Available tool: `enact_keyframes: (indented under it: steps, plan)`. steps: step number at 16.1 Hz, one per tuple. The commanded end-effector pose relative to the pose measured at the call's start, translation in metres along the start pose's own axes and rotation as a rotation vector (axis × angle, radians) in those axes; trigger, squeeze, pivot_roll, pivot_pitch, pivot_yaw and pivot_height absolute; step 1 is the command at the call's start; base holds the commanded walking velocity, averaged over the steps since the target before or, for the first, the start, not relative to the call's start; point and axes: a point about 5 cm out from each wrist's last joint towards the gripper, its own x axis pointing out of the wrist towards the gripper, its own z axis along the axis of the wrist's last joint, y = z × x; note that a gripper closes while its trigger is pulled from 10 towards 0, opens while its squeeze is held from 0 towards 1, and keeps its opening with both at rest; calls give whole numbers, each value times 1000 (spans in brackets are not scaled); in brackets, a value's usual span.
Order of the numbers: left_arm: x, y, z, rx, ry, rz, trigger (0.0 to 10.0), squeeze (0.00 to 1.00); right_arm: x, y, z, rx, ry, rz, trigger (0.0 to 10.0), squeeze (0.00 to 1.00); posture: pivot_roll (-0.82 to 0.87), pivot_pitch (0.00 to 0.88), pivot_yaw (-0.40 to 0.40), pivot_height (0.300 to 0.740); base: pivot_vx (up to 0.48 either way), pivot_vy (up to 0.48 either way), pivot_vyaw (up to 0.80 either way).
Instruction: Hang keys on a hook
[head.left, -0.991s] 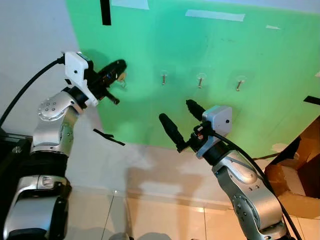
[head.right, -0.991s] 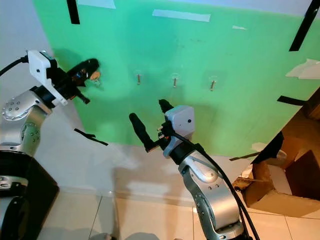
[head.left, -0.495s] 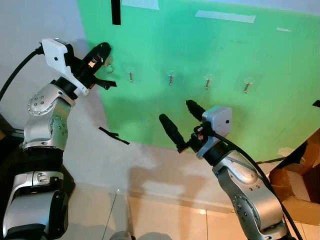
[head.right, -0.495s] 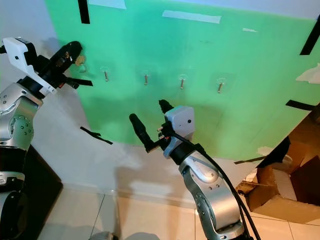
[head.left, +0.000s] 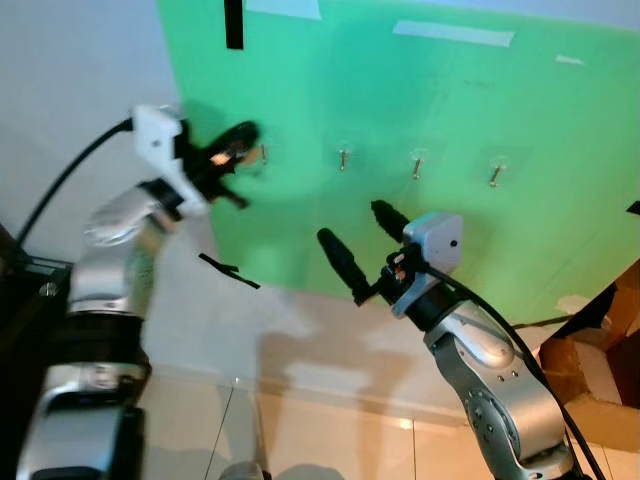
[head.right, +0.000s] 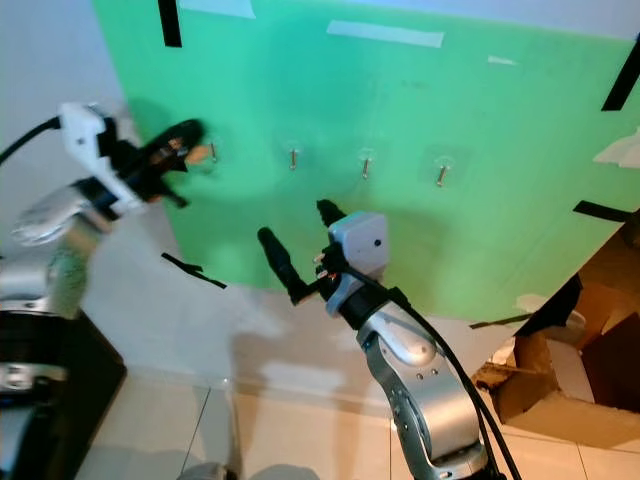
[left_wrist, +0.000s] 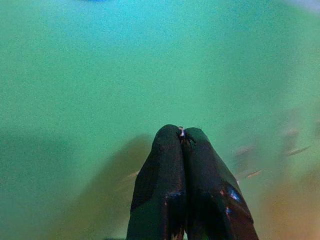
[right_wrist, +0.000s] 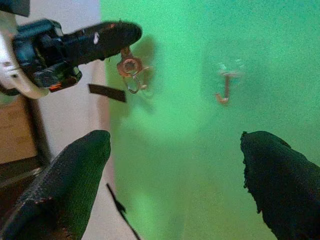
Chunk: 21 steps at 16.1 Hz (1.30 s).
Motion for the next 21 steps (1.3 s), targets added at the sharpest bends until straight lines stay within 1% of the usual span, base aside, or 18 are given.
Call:
enact_keyframes:
  steps: [1, 2, 4, 5, 6, 8, 9, 11, 12, 14, 15, 16, 17, 19, 20, 21]
  plan:
    - [19, -19, 12, -35, -44, -122, 10000, 0, 2, -9, 4, -17, -18, -64, 10000, 0, 23, 0, -24, 740, 0, 0, 0]
    - [23, -23, 12, -43, -49, -141, 10000, 0, 2, -10, 4, -18, -21, -73, 10000, 0, 23, 0, -24, 740, 0, 0, 0]
    - [39, -30, 8, -64, -55, -187, 10000, 0, 3, -12, 7, -26, -33, -90, 10000, 0, 23, 0, -24, 740, 0, 0, 0]
    - [48, -31, 5, -95, -57, -195, 10000, 0, 3, -14, 9, -30, -41, -103, 10000, 0, 0, 0, -16, 740, 0, 0, 0]
    - [52, -32, 3, -109, -56, -198, 10000, 0, 2, -15, 10, -32, -43, -108, 10000, 0, -25, 0, -5, 740, 0, 0, 0]
    - [64, -31, -2, -170, -51, -205, 10000, 0, -4, -18, 13, -46, -43, -132, 10000, 0, -69, 0, 12, 740, 0, 0, 0]
    - [69, -31, -5, -177, -42, -207, 10000, 0, -7, -19, 13, -51, -39, -141, 10000, 0, -76, 0, 15, 740, 0, 0, 0]
    - [77, -35, -12, -155, -19, -227, 10000, 0, -12, -18, 14, -60, -33, -151, 10000, 0, -109, 0, 31, 740, 0, 0, 0]
    - [82, -39, -14, -156, -14, -239, 10000, 0, -12, -18, 15, -64, -32, -154, 10000, 0, -118, 0, 36, 740, 0, 0, 0]
    - [86, -45, -17, -130, -6, -267, 10000, 0, -14, -16, 15, -67, -32, -160, 10000, 0, -142, 0, 48, 740, 0, 0, 0]
    - [91, -53, -21, -19, 12, -295, 10000, 0, -16, -15, 16, -72, -28, -164, 10000, 0, -146, 0, 49, 740, 0, 0, 0]
    - [92, -54, -22, 2, 14, -301, 10000, 0, -16, -15, 16, -73, -27, -164, 10000, 0, -146, 0, 49, 740, 0, 0, 0]
    - [93, -55, -20, 107, 9, -283, 10000, 0, -17, -14, 15, -74, -22, -161, 10000, 0, -137, 0, 42, 740, 0, 0, 0]
    - [88, -52, -16, 283, -8, -256, 10000, 0, -16, -12, 14, -77, -18, -149, 10000, 0, -132, 0, 37, 740, 0, 0, 0]
    - [85, -52, -14, 328, -28, -257, 10000, 0, -16, -12, 14, -76, -18, -146, 10000, 0, -131, 0, 34, 740, 0, 0, 0]
    - [82, -52, -13, 352, -49, -256, 10000, 0, -16, -11, 14, -75, -19, -144, 10000, 0, -124, 0, 30, 740, 0, 0, 0]
